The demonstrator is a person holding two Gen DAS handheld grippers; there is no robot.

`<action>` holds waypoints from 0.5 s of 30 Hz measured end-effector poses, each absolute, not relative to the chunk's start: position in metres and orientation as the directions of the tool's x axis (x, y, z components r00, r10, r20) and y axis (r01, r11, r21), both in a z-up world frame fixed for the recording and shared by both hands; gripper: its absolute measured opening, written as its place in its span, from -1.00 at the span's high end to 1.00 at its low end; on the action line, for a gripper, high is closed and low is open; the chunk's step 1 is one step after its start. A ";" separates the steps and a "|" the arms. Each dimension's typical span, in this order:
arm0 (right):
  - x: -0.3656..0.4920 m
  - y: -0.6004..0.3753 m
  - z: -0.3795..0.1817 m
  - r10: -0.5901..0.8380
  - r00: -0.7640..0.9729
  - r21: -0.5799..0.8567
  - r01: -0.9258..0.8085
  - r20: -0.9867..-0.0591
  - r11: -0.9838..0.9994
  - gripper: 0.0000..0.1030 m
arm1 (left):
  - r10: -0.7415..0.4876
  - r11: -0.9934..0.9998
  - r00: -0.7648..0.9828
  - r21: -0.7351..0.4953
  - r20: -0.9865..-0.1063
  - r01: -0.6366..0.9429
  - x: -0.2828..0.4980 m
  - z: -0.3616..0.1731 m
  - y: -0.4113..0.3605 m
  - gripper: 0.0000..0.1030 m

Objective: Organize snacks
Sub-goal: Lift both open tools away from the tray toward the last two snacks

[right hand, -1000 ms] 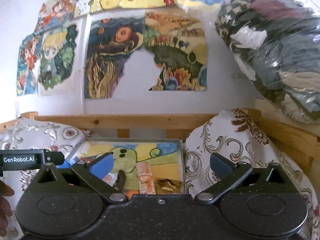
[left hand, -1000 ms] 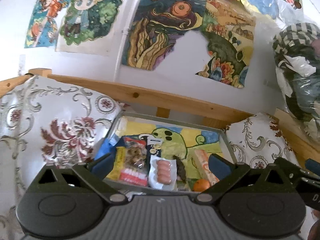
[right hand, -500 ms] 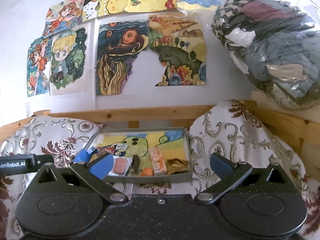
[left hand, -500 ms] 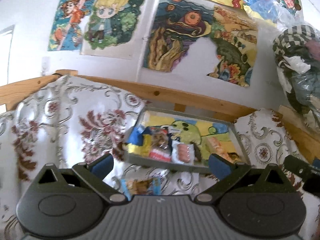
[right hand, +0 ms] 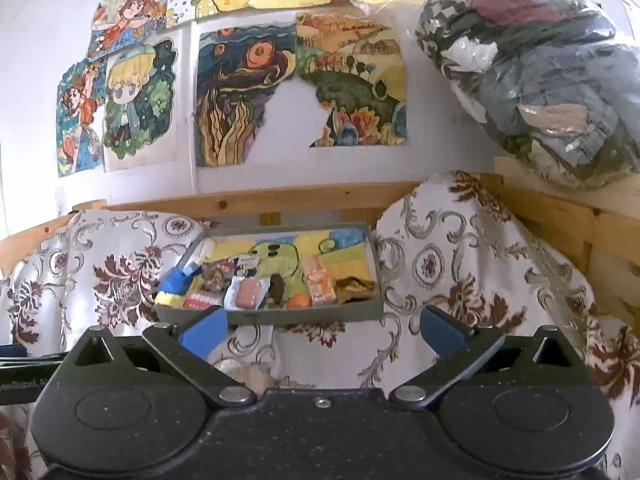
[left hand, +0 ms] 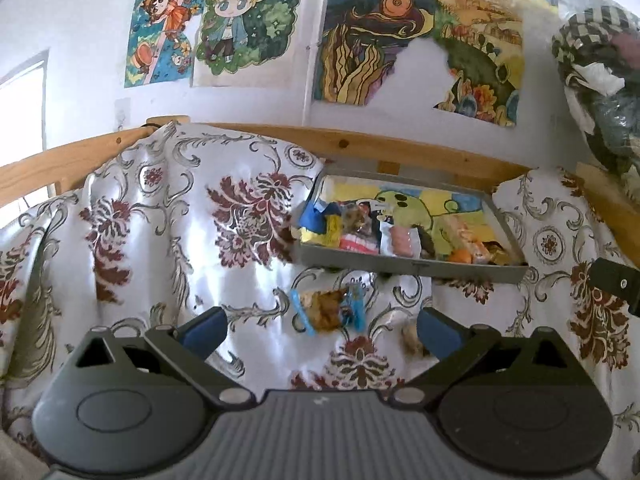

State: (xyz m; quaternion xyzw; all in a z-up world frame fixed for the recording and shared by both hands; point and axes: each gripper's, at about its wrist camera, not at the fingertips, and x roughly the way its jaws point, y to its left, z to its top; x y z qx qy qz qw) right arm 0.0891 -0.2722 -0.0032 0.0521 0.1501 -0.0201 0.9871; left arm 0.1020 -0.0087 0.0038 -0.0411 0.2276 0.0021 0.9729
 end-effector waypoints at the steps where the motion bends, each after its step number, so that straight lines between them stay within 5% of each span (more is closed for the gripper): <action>1: 0.087 -0.272 -0.004 -0.025 0.953 0.097 0.056 -0.303 0.994 -0.99 | -0.015 0.996 0.895 -0.081 -0.445 -0.023 0.100 0.004 -0.008 -0.99; 15: 0.065 -0.260 -0.020 -0.008 0.915 0.072 0.041 -0.404 0.997 -0.99 | -0.006 1.000 0.880 -0.021 -0.476 -0.005 0.077 -0.006 -0.017 -0.99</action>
